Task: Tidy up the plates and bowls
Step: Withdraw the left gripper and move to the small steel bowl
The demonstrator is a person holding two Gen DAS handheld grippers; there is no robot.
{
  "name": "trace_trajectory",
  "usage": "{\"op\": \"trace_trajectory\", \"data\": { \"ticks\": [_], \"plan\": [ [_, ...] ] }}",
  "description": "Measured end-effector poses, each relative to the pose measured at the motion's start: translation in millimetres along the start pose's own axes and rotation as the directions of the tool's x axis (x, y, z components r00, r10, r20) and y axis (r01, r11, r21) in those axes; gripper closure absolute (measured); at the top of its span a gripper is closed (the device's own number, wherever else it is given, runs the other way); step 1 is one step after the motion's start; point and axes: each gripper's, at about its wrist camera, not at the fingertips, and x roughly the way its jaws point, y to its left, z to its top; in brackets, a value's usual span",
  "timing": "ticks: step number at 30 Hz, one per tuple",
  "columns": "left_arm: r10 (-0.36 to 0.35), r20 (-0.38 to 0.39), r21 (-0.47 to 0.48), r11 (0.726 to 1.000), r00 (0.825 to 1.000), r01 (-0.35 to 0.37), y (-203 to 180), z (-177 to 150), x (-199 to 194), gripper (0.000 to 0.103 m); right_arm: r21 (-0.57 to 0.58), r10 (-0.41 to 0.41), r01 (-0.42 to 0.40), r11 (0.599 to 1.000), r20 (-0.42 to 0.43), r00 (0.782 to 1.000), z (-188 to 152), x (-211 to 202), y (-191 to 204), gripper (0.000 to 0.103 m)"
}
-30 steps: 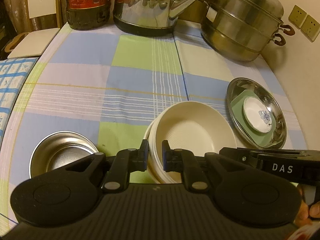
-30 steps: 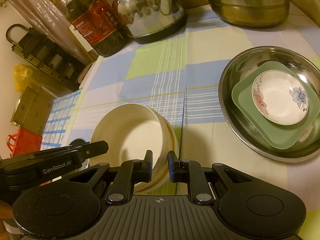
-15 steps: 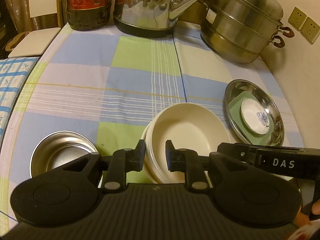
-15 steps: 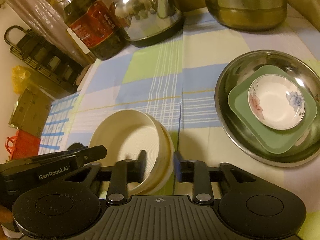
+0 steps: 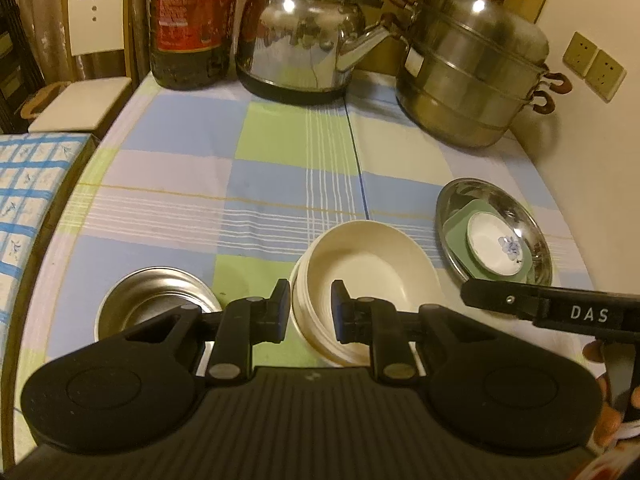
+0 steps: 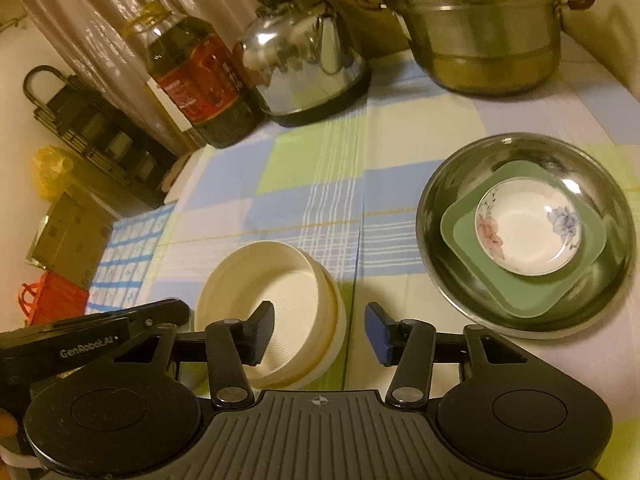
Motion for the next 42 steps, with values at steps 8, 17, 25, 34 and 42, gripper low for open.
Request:
{"op": "trace_trajectory", "data": {
  "ticks": [8, 17, 25, 34, 42],
  "plan": [
    [0.024, 0.021, 0.011, 1.0, 0.999, -0.025, 1, -22, -40, 0.078, -0.039, 0.012, -0.011, 0.999, 0.031, 0.999, -17, -38, -1, 0.043],
    [0.064, 0.012, -0.017, 0.998, 0.998, -0.064, 5, -60, -74, 0.078, -0.077, 0.019, -0.017, 0.997, 0.022, 1.0, -39, -70, -2, 0.037],
    [0.071, -0.036, -0.054, 0.996, 0.997, -0.073, 1, -92, -85, 0.078, -0.091, 0.027, -0.03, 0.995, -0.036, 0.999, -66, -80, -5, 0.035],
    [0.08, -0.076, -0.042, 0.996, 0.994, -0.083, -16, -119, -87, 0.078, -0.134, -0.003, -0.012, 0.991, -0.114, 0.993, -93, -76, -7, 0.035],
    [0.091, -0.097, -0.046, 0.994, 0.991, -0.096, -17, -132, -87, 0.078, -0.167, -0.015, -0.012, 0.986, -0.158, 0.987, -106, -72, -6, 0.034]
  ]
}}
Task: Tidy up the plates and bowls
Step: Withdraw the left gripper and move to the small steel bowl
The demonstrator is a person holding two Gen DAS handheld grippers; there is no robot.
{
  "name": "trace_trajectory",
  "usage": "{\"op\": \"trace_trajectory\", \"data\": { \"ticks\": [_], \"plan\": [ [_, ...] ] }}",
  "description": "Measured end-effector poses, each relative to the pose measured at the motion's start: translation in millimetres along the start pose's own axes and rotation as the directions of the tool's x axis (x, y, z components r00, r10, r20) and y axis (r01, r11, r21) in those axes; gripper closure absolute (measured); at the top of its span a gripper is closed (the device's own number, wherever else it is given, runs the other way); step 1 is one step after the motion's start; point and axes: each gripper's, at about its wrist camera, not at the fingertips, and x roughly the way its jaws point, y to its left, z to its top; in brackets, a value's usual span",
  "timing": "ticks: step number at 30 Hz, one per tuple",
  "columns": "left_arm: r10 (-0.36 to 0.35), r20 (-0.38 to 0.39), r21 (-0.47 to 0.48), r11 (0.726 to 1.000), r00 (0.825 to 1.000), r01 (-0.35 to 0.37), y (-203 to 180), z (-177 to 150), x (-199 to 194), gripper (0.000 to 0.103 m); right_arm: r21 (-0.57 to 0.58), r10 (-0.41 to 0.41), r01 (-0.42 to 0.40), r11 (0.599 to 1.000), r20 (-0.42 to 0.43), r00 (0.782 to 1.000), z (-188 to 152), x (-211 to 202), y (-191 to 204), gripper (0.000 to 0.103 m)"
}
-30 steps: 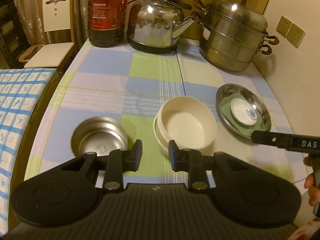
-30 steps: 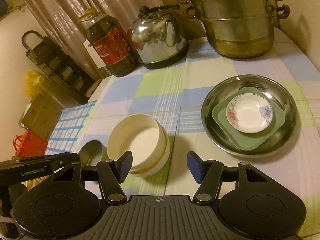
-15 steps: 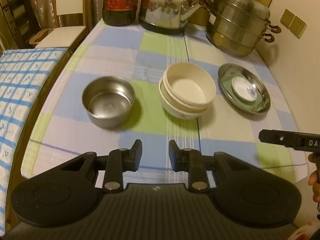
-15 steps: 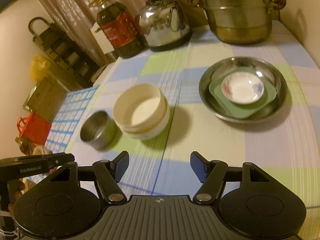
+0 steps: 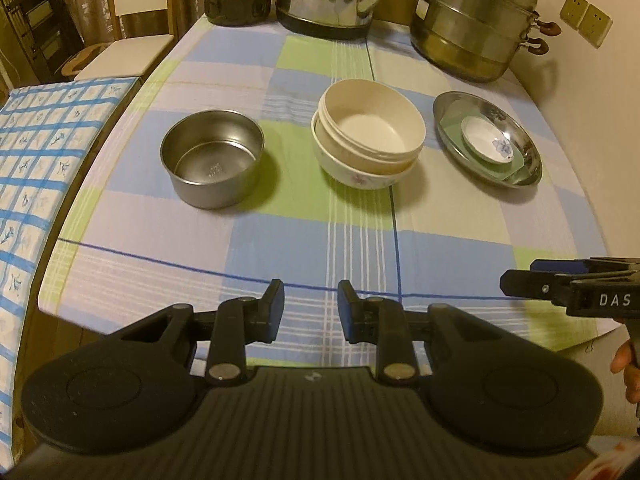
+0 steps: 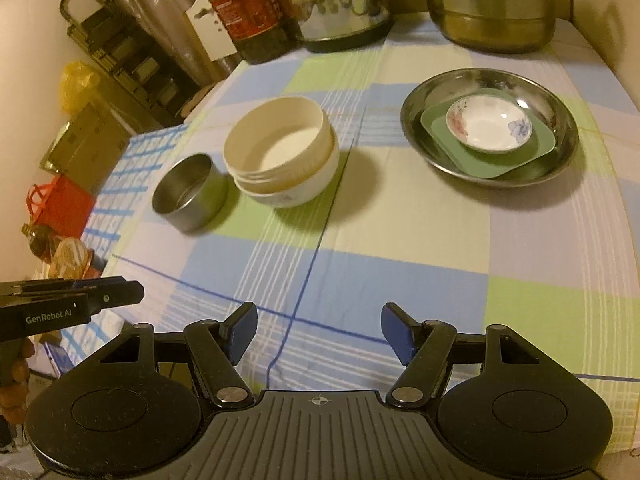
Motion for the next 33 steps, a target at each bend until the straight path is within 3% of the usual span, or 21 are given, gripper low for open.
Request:
{"op": "trace_trajectory", "data": {
  "ticks": [33],
  "plan": [
    [0.009, 0.004, -0.027, 1.0, 1.0, -0.009, 46, 5, 1, 0.078, -0.125, 0.018, -0.026, 0.992, -0.063, 0.998, 13, 44, 64, 0.026]
  ]
}}
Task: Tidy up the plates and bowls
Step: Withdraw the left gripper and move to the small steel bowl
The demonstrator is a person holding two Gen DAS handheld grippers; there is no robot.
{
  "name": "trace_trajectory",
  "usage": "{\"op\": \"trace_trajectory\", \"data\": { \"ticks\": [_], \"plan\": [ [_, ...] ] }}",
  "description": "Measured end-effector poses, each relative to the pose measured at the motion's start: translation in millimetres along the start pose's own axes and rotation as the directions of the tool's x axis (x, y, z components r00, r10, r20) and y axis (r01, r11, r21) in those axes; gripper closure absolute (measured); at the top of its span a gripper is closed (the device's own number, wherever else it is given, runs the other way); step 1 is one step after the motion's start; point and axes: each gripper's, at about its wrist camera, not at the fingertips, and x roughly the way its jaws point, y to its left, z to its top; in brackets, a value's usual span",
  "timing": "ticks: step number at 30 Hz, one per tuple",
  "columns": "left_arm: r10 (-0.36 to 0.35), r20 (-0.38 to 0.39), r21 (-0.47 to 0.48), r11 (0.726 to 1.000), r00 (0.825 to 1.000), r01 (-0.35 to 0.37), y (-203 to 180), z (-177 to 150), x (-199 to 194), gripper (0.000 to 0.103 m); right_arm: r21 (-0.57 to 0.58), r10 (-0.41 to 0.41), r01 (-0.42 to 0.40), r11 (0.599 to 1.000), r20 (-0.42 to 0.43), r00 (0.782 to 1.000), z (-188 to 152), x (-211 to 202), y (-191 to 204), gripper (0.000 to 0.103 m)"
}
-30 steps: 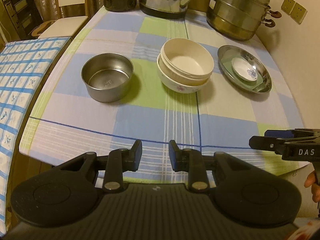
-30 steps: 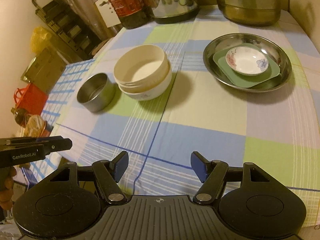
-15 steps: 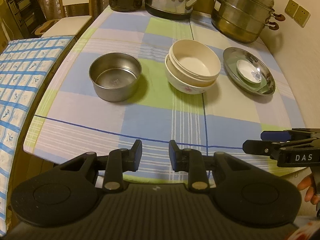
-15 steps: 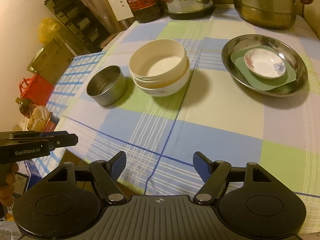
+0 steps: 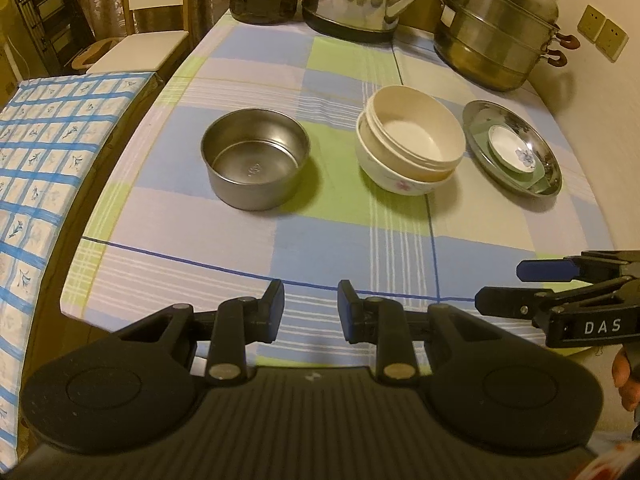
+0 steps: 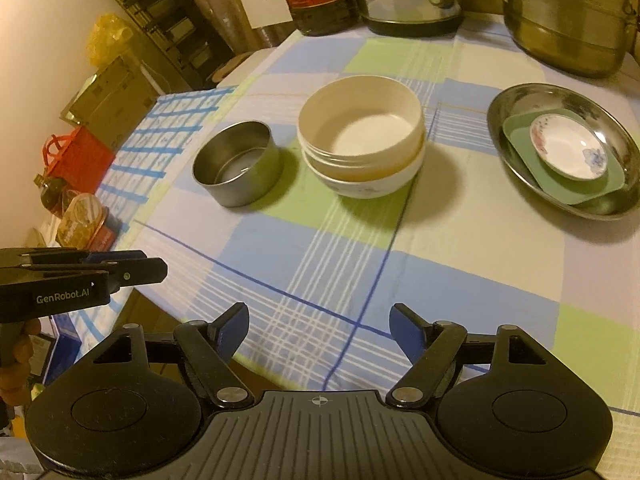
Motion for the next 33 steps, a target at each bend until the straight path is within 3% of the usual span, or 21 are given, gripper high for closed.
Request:
{"op": "trace_trajectory", "data": {
  "ticks": [13, 27, 33],
  "plan": [
    [-0.008, 0.014, 0.026, 1.0, 1.0, 0.007, 39, 24, 12, 0.078, 0.023, -0.009, 0.009, 1.0, 0.004, 1.0, 21, 29, 29, 0.026],
    [-0.019, 0.041, 0.073, 0.997, 0.999, 0.016, 85, 61, 42, 0.078, 0.127, -0.021, 0.011, 0.992, 0.076, 0.997, 56, 69, 55, 0.027],
    [-0.033, 0.04, 0.079, 0.996, 0.999, 0.03, 98, 75, 59, 0.078, 0.135, -0.039, 0.025, 0.991, 0.101, 0.994, 68, 91, 64, 0.038]
  ]
}}
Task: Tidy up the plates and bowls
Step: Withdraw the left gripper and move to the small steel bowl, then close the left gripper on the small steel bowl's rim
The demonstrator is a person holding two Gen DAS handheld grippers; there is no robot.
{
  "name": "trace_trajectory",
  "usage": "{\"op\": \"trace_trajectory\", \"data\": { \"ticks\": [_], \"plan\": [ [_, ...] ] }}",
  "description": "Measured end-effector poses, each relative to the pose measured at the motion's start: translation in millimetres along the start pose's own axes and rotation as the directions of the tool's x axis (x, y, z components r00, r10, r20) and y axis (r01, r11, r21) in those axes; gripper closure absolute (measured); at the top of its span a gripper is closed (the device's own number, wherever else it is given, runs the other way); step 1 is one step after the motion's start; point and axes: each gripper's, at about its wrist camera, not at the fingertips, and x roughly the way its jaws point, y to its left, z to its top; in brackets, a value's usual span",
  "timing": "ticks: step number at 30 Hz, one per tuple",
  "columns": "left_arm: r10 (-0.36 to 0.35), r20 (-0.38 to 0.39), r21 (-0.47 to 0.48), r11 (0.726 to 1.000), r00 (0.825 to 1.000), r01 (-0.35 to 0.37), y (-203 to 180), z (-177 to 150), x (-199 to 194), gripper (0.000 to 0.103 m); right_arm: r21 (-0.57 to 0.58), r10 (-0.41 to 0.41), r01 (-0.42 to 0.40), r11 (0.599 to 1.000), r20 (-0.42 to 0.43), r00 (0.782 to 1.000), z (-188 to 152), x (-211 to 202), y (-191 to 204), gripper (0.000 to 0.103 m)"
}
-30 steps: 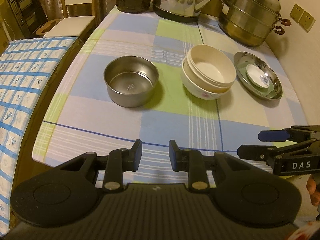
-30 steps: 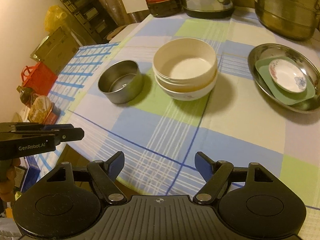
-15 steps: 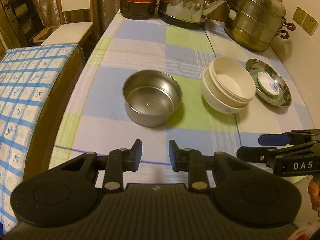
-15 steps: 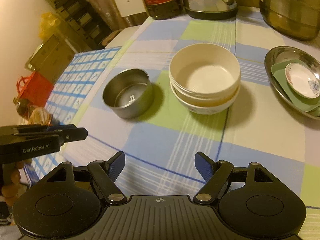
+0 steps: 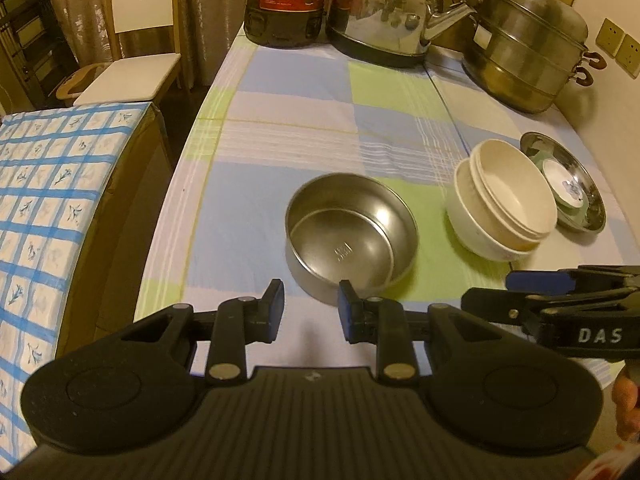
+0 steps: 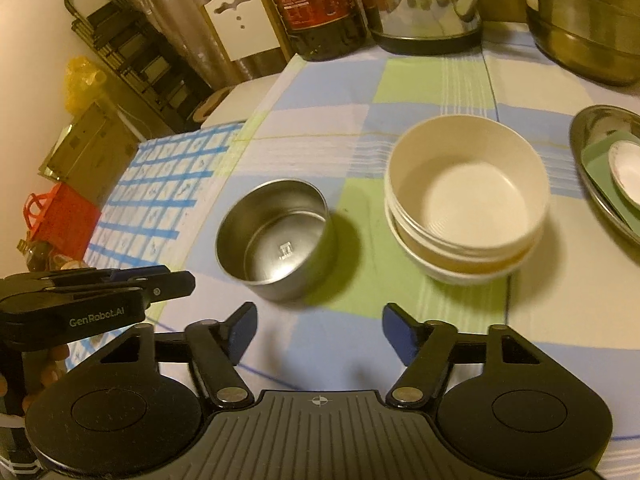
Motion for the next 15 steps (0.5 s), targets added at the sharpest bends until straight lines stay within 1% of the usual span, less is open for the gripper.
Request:
{"op": "trace_trajectory", "data": {
  "ticks": [8, 11, 15],
  "plan": [
    [-0.024, -0.005, 0.005, 1.0, 1.0, 0.024, 9, 14, 23, 0.078, 0.014, -0.031, 0.03, 0.999, 0.03, 0.999, 11, 27, 12, 0.049],
    [-0.023, -0.009, 0.013, 1.0, 1.0, 0.023, 10, 18, 32, 0.078, 0.016, -0.04, 0.039, 0.999, 0.032, 0.999, 16, 40, 17, 0.055],
    [-0.024, -0.025, 0.008, 1.0, 0.999, 0.024, 15, 24, 46, 0.078, 0.007, -0.077, 0.077, 0.997, 0.029, 0.997, 20, 56, 23, 0.06]
  ]
}}
